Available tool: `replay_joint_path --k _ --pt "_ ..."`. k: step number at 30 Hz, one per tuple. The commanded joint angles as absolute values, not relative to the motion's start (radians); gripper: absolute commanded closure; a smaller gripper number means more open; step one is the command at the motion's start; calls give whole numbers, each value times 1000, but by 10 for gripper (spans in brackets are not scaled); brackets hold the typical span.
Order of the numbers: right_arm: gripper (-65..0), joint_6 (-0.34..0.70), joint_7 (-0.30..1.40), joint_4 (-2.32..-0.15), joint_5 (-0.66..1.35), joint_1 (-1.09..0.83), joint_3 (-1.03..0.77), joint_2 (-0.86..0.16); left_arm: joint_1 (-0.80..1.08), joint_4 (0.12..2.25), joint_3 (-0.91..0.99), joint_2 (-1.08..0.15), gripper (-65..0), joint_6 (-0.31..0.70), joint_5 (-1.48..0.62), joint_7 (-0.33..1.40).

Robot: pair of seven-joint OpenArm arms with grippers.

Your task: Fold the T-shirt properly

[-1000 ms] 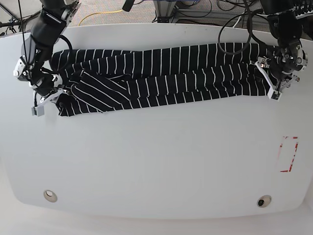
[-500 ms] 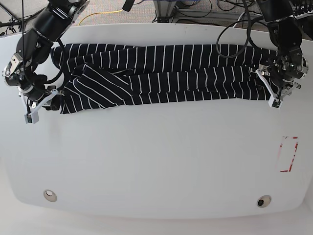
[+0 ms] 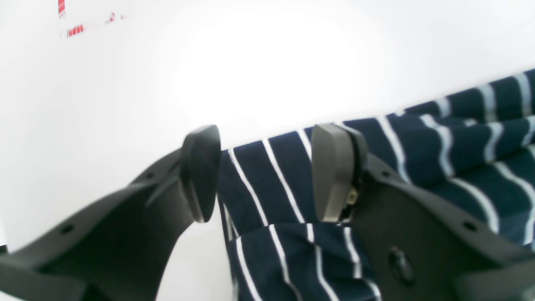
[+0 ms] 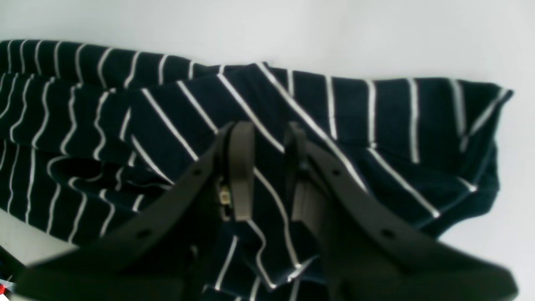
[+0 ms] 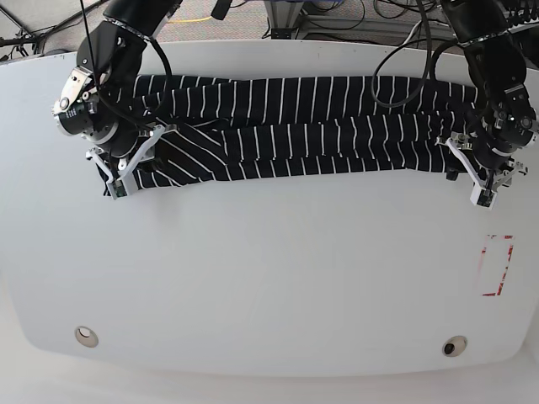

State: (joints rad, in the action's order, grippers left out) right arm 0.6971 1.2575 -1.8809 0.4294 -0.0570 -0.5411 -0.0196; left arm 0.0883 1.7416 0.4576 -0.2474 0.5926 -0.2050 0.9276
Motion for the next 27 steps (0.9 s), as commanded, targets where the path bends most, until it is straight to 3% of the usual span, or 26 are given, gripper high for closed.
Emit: replay_joint_path --k 1,10,18,27 --pt "-124 698 1199 -1863 437 -68 -532 -35 90 1768 519 -263 -329 591 -278 928" --pt "-124 698 1089 -1649 435 -77 -524 -101 64 1646 745 -269 -501 591 -579 1067" --pt "-124 698 1063 -1584 435 -77 -526 -116 101 1480 765 -352 -510 591 -757 1109" --pt "-122 698 1063 -1589 435 -77 -526 -114 157 1409 762 -366 -510 627 -783 1109"
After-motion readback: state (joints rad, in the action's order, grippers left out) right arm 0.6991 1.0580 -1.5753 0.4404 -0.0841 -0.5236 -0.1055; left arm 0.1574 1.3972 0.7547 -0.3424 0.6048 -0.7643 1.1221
